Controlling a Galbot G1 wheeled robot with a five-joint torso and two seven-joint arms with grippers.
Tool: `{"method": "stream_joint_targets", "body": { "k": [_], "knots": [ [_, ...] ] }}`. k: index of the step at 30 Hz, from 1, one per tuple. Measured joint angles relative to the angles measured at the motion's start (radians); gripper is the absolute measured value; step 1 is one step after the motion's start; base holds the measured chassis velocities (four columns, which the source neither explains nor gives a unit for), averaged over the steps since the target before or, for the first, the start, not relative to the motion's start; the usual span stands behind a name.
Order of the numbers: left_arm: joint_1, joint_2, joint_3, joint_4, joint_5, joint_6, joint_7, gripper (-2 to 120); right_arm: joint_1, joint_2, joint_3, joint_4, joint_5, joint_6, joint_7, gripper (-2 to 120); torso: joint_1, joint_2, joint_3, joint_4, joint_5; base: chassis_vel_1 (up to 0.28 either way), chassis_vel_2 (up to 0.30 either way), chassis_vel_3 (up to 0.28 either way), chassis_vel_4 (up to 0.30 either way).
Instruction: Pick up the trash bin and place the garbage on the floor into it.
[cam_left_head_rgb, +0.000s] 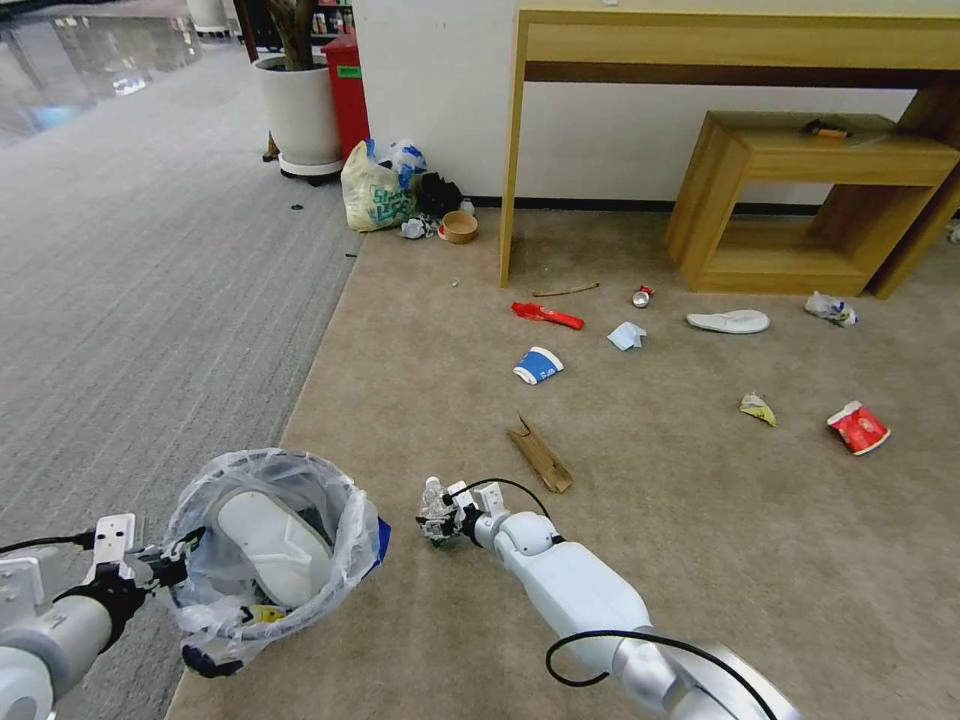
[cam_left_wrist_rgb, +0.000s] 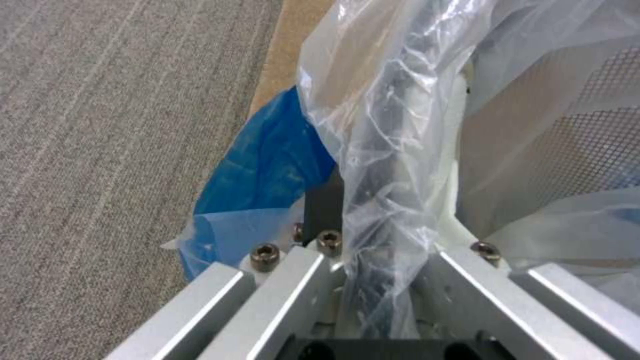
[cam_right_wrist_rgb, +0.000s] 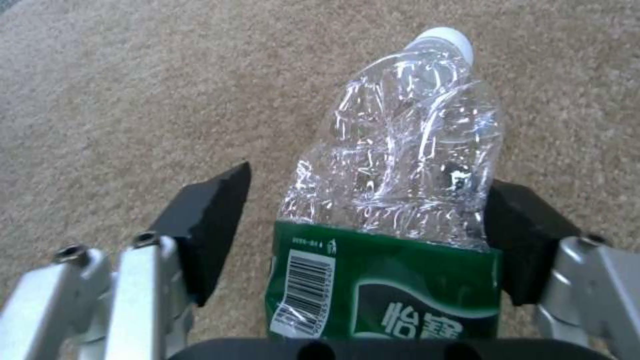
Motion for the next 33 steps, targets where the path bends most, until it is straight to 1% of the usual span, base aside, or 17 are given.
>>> {"method": "stream_joint_targets", "body": {
  "k": [1, 2, 3, 5, 8, 9, 11, 12, 13, 15, 16, 17, 18, 20, 21, 24, 33],
  "knots": [
    [0.000, 0.000, 0.000, 0.000, 0.000, 0.000, 0.000, 0, 0.000, 0.000, 0.000, 0.000, 0.000, 0.000, 0.000, 75, 0.000, 0.000, 0.000, 0.0000, 0.0000, 0.000, 0.000, 0.000, 0.000],
    [-0.001, 0.000, 0.000, 0.000, -0.004, 0.000, 0.000, 0, 0.000, 0.002, 0.001, -0.002, 0.000, 0.001, -0.001, 70, 0.000, 0.000, 0.000, -0.0001, 0.0000, 0.000, 0.000, 0.000, 0.000],
    [-0.001, 0.000, -0.001, 0.000, -0.006, 0.000, 0.000, 0, 0.000, 0.004, 0.001, -0.004, 0.000, 0.001, -0.001, 68, 0.000, 0.000, 0.000, -0.0002, 0.0000, 0.000, 0.000, 0.000, 0.000],
    [-0.001, 0.000, -0.001, 0.000, -0.006, 0.000, 0.000, 0, 0.000, 0.006, 0.002, -0.005, -0.001, 0.002, -0.002, 67, 0.000, 0.000, 0.000, -0.0001, 0.0000, 0.000, 0.000, 0.000, 0.000],
    [0.003, 0.000, -0.002, -0.003, -0.007, 0.000, 0.000, 0, 0.001, 0.011, 0.005, -0.007, -0.004, 0.003, 0.001, 55, 0.000, 0.000, 0.000, -0.0001, 0.0001, 0.000, 0.000, 0.000, 0.000],
    [0.003, 0.000, -0.002, -0.003, -0.007, 0.000, 0.000, 0, 0.001, 0.011, 0.005, -0.007, -0.004, 0.003, 0.001, 55, 0.000, 0.000, 0.000, -0.0001, 0.0001, 0.000, 0.000, 0.000, 0.000],
    [0.005, 0.000, -0.003, -0.007, -0.007, 0.000, 0.000, 0, 0.001, 0.014, 0.011, -0.010, -0.010, 0.008, 0.006, 43, 0.000, 0.000, 0.000, -0.0001, 0.0000, 0.000, 0.000, 0.000, 0.000],
    [0.005, 0.000, -0.003, -0.007, -0.007, 0.000, 0.000, 0, 0.001, 0.015, 0.013, -0.011, -0.011, 0.009, 0.009, 40, 0.000, 0.000, 0.000, -0.0001, 0.0001, 0.000, 0.000, 0.000, 0.000],
    [0.005, 0.000, -0.003, -0.007, -0.007, 0.000, 0.000, 0, 0.001, 0.015, 0.013, -0.011, -0.011, 0.009, 0.009, 40, 0.000, 0.000, 0.000, -0.0001, 0.0001, 0.000, 0.000, 0.000, 0.000],
    [0.002, 0.000, -0.003, -0.007, -0.006, 0.000, 0.000, 0, 0.001, 0.017, 0.016, -0.016, -0.014, 0.013, 0.013, 30, 0.000, 0.000, 0.000, 0.0000, 0.0001, 0.000, 0.000, 0.000, 0.000],
    [0.002, 0.000, -0.003, -0.007, -0.006, 0.000, 0.000, 0, 0.001, 0.017, 0.017, -0.017, -0.014, 0.013, 0.013, 30, 0.000, 0.000, 0.000, 0.0000, 0.0001, 0.000, 0.000, 0.000, 0.000],
    [0.000, 0.000, -0.001, -0.007, -0.006, 0.000, 0.000, 0, 0.001, 0.018, 0.019, -0.021, -0.016, 0.015, 0.013, 20, 0.000, 0.000, 0.000, 0.0000, 0.0001, 0.000, 0.000, 0.000, 0.000],
    [0.000, 0.000, -0.001, -0.007, -0.006, 0.000, 0.000, 0, 0.001, 0.018, 0.019, -0.021, -0.016, 0.015, 0.013, 20, 0.000, 0.000, 0.000, 0.0000, 0.0001, 0.000, 0.000, 0.000, 0.000],
    [-0.003, 0.001, 0.002, -0.006, -0.006, 0.000, 0.001, 0, 0.001, 0.020, 0.021, -0.029, -0.017, 0.019, 0.012, 13, 0.000, 0.000, 0.000, -0.0001, 0.0001, 0.000, 0.000, 0.000, 0.000],
    [-0.003, 0.001, 0.002, -0.006, -0.006, 0.000, 0.001, 0, 0.001, 0.020, 0.021, -0.029, -0.017, 0.019, 0.012, 13, 0.000, 0.000, 0.000, -0.0001, 0.0001, 0.000, 0.000, 0.000, 0.000],
    [-0.009, 0.003, 0.007, -0.003, -0.006, 0.000, 0.001, 0, 0.002, 0.024, 0.028, -0.040, -0.022, 0.027, 0.009, 0, 0.000, 0.000, 0.000, 0.0000, 0.0002, 0.000, 0.000, 0.000, 0.000],
    [-0.016, 0.014, 0.021, -0.002, -0.006, 0.000, 0.000, 0, 0.001, 0.021, 0.051, -0.042, -0.031, 0.042, 0.011, 0, 0.000, 0.000, 0.000, -0.0001, 0.0002, 0.000, 0.000, 0.000, 0.000]
  ]
}}
